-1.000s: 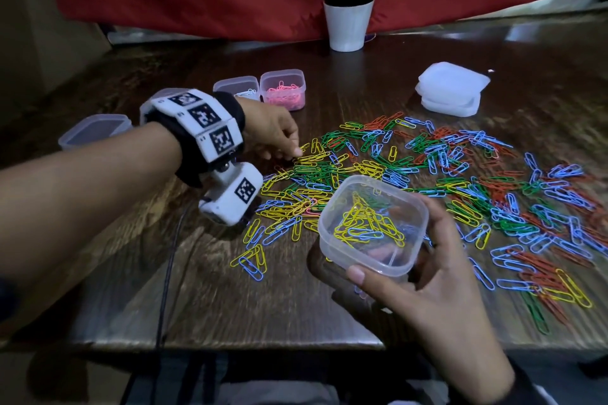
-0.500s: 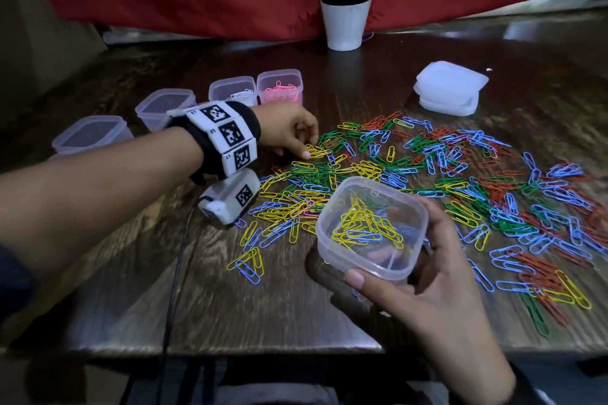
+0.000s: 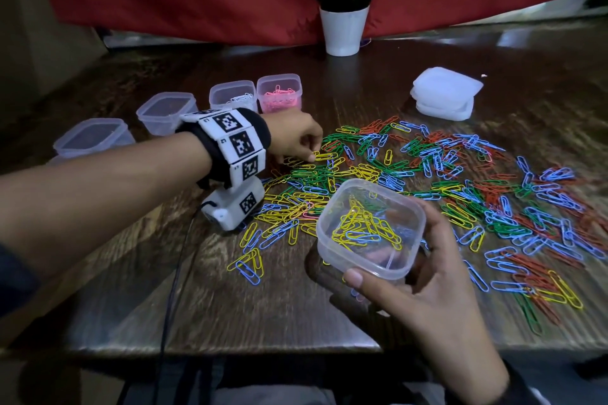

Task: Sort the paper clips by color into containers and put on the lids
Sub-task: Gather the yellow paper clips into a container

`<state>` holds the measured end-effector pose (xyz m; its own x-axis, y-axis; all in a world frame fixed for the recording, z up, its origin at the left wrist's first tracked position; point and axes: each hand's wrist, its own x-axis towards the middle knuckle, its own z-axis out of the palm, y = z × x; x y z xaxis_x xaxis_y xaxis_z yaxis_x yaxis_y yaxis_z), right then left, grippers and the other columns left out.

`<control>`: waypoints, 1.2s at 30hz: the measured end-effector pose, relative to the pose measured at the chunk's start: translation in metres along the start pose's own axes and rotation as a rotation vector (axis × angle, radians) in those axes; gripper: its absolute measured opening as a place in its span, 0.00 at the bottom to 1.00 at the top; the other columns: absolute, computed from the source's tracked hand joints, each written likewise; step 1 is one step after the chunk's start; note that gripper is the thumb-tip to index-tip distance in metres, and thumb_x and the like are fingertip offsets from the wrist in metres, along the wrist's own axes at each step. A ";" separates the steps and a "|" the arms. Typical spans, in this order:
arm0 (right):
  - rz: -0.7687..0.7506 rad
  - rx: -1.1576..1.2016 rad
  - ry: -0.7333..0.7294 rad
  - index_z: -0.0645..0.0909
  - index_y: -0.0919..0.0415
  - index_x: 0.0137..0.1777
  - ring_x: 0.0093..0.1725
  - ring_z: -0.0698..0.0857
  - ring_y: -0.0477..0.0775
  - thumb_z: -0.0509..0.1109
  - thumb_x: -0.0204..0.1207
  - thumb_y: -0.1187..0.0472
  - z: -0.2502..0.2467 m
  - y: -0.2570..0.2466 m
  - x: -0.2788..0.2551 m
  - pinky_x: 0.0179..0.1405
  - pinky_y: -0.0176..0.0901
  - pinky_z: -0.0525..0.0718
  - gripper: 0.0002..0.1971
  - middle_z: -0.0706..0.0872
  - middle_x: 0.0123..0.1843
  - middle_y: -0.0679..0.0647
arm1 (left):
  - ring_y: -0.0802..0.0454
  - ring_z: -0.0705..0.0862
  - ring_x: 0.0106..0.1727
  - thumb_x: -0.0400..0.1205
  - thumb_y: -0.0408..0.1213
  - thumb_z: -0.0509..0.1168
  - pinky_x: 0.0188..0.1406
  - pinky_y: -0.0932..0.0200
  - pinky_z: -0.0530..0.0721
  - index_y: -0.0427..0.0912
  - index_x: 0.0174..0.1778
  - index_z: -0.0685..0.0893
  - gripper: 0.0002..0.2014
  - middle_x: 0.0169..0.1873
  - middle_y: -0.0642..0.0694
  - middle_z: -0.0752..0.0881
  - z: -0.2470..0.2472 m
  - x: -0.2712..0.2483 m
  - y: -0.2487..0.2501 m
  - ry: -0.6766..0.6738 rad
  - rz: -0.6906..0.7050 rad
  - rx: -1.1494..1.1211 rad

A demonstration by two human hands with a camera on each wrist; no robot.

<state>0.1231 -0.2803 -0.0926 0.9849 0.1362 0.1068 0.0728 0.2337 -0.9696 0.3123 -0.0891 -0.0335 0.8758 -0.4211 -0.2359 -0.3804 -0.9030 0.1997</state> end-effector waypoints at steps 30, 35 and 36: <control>-0.078 -0.095 0.034 0.71 0.43 0.62 0.38 0.86 0.60 0.82 0.45 0.50 -0.001 0.007 0.004 0.34 0.38 0.81 0.41 0.86 0.37 0.62 | 0.56 0.74 0.27 0.81 0.29 0.64 0.17 0.73 0.75 0.41 0.37 0.77 0.08 0.29 0.45 0.74 -0.002 0.011 0.001 -0.202 -0.208 -0.316; -0.073 -0.097 0.035 0.71 0.45 0.63 0.37 0.86 0.59 0.82 0.45 0.49 -0.002 0.008 0.005 0.29 0.31 0.78 0.42 0.86 0.38 0.62 | 0.54 0.72 0.30 0.81 0.26 0.62 0.19 0.74 0.74 0.40 0.36 0.77 0.09 0.31 0.43 0.74 -0.019 -0.011 -0.003 -0.118 -0.153 -0.572; -0.076 -0.097 0.032 0.71 0.43 0.62 0.37 0.86 0.61 0.82 0.45 0.49 -0.002 0.007 0.004 0.29 0.31 0.78 0.40 0.86 0.40 0.62 | 0.54 0.72 0.31 0.81 0.26 0.62 0.20 0.75 0.73 0.40 0.36 0.77 0.09 0.31 0.43 0.75 -0.026 -0.018 0.001 -0.086 -0.128 -0.628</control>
<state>0.1283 -0.2799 -0.0995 0.9803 0.0901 0.1756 0.1612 0.1478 -0.9758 0.3034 -0.0803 -0.0044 0.8659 -0.3424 -0.3647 -0.0057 -0.7357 0.6772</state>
